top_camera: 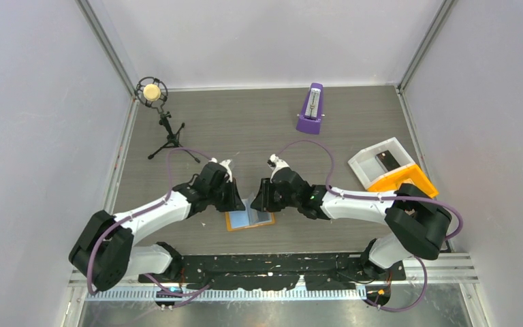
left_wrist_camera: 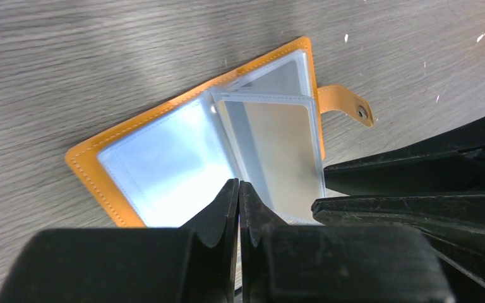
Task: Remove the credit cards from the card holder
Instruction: Remove the credit card from the card holder, then place the credit card in the storage box.
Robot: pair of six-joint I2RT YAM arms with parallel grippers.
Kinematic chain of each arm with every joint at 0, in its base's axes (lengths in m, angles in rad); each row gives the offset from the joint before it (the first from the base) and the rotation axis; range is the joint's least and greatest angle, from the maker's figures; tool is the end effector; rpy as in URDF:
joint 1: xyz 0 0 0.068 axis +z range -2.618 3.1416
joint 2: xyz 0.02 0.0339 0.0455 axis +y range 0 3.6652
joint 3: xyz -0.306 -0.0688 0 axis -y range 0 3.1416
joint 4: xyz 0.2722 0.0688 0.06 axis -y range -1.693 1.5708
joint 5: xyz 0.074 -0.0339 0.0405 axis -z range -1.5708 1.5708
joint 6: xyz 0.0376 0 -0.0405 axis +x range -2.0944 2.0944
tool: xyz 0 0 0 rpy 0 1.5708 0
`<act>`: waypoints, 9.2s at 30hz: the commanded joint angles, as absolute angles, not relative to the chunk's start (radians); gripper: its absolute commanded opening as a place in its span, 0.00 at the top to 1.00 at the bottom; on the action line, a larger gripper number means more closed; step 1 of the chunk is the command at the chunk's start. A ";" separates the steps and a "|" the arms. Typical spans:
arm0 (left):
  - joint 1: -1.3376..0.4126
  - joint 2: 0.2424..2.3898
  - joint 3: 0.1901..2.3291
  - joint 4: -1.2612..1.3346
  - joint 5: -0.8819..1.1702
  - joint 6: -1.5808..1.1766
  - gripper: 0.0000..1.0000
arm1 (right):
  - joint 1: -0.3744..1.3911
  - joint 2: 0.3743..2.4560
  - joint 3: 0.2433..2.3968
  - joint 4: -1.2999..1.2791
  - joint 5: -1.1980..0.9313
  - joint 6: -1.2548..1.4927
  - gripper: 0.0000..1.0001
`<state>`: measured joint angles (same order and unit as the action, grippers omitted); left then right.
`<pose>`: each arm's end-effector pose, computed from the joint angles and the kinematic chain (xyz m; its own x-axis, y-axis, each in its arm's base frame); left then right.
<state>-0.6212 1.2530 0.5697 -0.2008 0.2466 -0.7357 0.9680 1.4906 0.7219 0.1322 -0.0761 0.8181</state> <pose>0.1926 -0.1491 0.1934 -0.9295 -0.1351 -0.3433 0.0897 0.8199 -0.5654 0.1805 0.2673 0.2061 -0.8551 0.0411 -0.5168 -0.3392 0.7094 0.6178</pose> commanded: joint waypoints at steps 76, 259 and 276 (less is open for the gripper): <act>-0.413 1.174 0.470 -0.238 0.288 -0.687 0.95 | 0.969 1.674 0.871 0.156 -0.165 0.762 0.66; -0.538 1.230 0.704 0.054 0.920 -0.853 1.00 | 0.607 1.120 0.708 -0.054 -0.706 0.587 0.68; -0.538 1.164 0.606 0.361 0.627 -1.189 1.00 | 0.606 0.734 0.480 0.162 -0.154 0.976 0.34</act>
<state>-0.5358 1.2232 0.6071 0.2562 0.7330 -1.1263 0.6029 0.7940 0.5022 0.0929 -0.3004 0.8841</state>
